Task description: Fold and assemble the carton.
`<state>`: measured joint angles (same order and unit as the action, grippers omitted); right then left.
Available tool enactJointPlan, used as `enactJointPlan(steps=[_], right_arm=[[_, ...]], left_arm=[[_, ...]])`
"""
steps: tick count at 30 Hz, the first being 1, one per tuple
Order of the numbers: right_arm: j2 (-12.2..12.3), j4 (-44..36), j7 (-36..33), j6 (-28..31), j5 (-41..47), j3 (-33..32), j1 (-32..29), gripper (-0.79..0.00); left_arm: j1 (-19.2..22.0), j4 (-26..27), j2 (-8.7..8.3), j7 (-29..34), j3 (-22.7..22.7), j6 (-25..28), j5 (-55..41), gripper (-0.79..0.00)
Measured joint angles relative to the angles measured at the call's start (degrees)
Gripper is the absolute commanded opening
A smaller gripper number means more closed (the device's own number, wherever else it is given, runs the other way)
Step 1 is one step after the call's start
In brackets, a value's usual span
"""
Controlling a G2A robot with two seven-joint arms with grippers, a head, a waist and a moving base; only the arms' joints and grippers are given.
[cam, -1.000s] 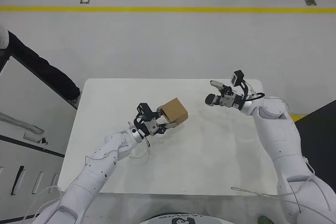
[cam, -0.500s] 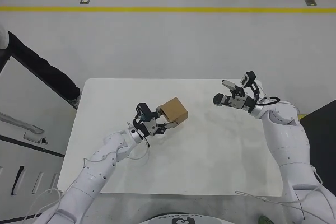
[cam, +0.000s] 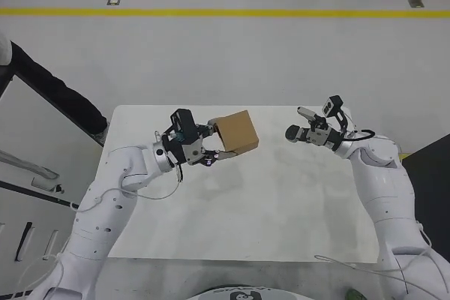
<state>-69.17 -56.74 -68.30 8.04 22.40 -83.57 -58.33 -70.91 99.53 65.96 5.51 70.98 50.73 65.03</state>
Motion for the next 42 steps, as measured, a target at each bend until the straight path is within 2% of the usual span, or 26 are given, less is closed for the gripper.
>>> enactJointPlan(steps=[10,14,20,25,28,31,42], right_arm=[[0.0,0.0,0.0,0.0,0.0,0.0,0.0,0.0],[0.0,0.0,0.0,0.0,0.0,0.0,0.0,0.0],[0.0,0.0,0.0,0.0,0.0,0.0,0.0,0.0],[0.0,0.0,0.0,0.0,0.0,0.0,0.0,0.0],[0.0,0.0,0.0,0.0,0.0,0.0,0.0,0.0],[0.0,0.0,0.0,0.0,0.0,0.0,0.0,0.0],[0.0,0.0,0.0,0.0,0.0,0.0,0.0,0.0]], left_arm=[[-0.07,0.59,-0.01,0.85,-0.12,-0.26,-0.46,-0.785],[-0.18,2.58,-0.29,1.37,0.99,0.23,-2.05,-0.785],[0.81,5.85,-1.83,6.21,6.92,7.22,-8.81,-0.785],[-0.11,10.74,-3.63,13.26,9.56,7.27,-17.75,-0.785],[-0.31,14.42,-4.99,18.24,9.53,7.27,-23.17,-0.785],[-2.02,15.25,-6.14,20.37,10.09,7.27,-26.62,-0.785],[-2.12,15.16,-6.14,20.2,10.14,7.28,-26.51,-0.785]])
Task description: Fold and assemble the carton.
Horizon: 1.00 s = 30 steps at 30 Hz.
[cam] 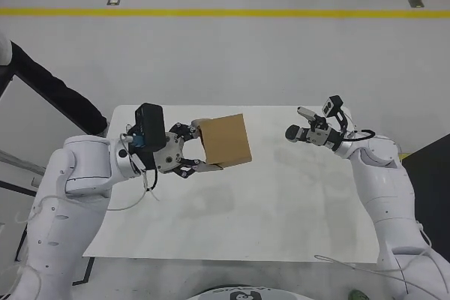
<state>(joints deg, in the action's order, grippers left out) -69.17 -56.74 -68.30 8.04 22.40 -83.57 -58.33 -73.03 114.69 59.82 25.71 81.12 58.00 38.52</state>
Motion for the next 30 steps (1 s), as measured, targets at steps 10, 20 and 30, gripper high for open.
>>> enactJointPlan(steps=[10,20,30], right_arm=[[0.0,0.0,0.0,0.0,0.0,0.0,0.0,0.0],[0.0,0.0,0.0,0.0,0.0,0.0,0.0,0.0],[0.0,0.0,0.0,0.0,0.0,0.0,0.0,0.0]], left_arm=[[1.42,4.22,-0.41,0.49,1.87,-3.71,-1.28,-0.785],[6.61,9.61,-1.77,9.5,3.86,-7.31,-8.05,-0.785],[6.52,9.97,-1.76,9.05,3.87,-7.65,-7.69,-0.785]])
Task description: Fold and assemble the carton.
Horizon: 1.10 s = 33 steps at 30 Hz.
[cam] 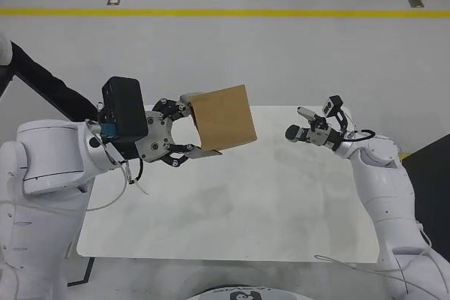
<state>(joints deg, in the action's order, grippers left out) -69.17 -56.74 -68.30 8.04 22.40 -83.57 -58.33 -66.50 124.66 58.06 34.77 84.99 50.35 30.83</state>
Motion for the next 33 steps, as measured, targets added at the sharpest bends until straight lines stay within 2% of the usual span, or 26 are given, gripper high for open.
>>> enactJointPlan(steps=[6,12,19,21,23,26,29,33], right_arm=[[0.0,0.0,0.0,0.0,0.0,0.0,0.0,0.0],[0.0,0.0,0.0,0.0,0.0,0.0,0.0,0.0],[0.0,0.0,0.0,0.0,0.0,0.0,0.0,0.0],[0.0,0.0,0.0,0.0,0.0,0.0,0.0,0.0],[0.0,0.0,0.0,0.0,0.0,0.0,0.0,0.0],[0.0,0.0,0.0,0.0,0.0,0.0,0.0,0.0],[0.0,0.0,0.0,0.0,0.0,0.0,0.0,0.0],[0.0,0.0,0.0,0.0,0.0,0.0,0.0,0.0]], left_arm=[[3.2,2.87,-0.2,0.43,-1.55,-1.81,0.32,-0.785],[8.84,3.58,-0.55,6.97,-4.96,-5.55,-1.13,-0.785],[8.25,3.08,-0.58,6.9,-4.95,-6.51,-1.13,-0.785],[6.89,2.32,-0.64,7.11,-5.06,-9.91,-2.92,-0.785],[5.64,1.46,-0.84,9.18,-4.62,-15.75,-7.66,-0.785],[5.13,2.42,-1.26,15.13,-3.33,-23.32,-15.62,-0.785],[4.55,3.62,-1.45,16.81,-1.74,-30.51,-23.0,-0.785],[4.54,4.54,-1.57,18.1,-1.58,-31.24,-24.05,-0.785]])
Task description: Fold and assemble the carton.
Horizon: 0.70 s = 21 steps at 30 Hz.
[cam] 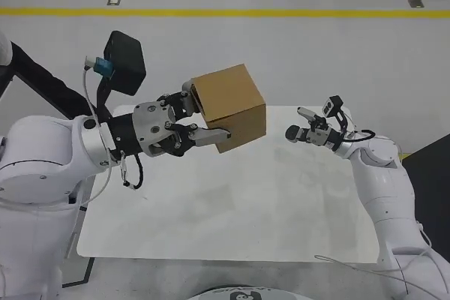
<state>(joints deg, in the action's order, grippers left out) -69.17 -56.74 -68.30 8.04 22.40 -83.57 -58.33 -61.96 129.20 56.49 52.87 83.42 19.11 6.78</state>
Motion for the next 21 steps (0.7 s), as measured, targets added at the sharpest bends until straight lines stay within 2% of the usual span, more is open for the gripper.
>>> enactJointPlan(steps=[6,9,13,19,21], right_arm=[[0.0,0.0,0.0,0.0,0.0,0.0,0.0,0.0],[0.0,0.0,0.0,0.0,0.0,0.0,0.0,0.0],[0.0,0.0,0.0,0.0,0.0,0.0,0.0,0.0],[0.0,0.0,0.0,0.0,0.0,0.0,0.0,0.0],[0.0,0.0,0.0,0.0,0.0,0.0,0.0,0.0]], left_arm=[[-0.79,-0.63,0.08,-1.53,0.0,-1.32,0.12,-0.785],[-2.48,-1.33,0.33,-5.93,1.12,-8.33,-7.09,-0.785],[-4.07,-1.4,0.28,-6.06,3.76,-16.32,-16.7,-0.785],[-6.99,-1.78,0.13,-3.61,6.91,-23.35,-28.26,-0.785],[-6.77,-0.87,-0.02,-2.03,7.49,-23.43,-29.29,-0.785]])
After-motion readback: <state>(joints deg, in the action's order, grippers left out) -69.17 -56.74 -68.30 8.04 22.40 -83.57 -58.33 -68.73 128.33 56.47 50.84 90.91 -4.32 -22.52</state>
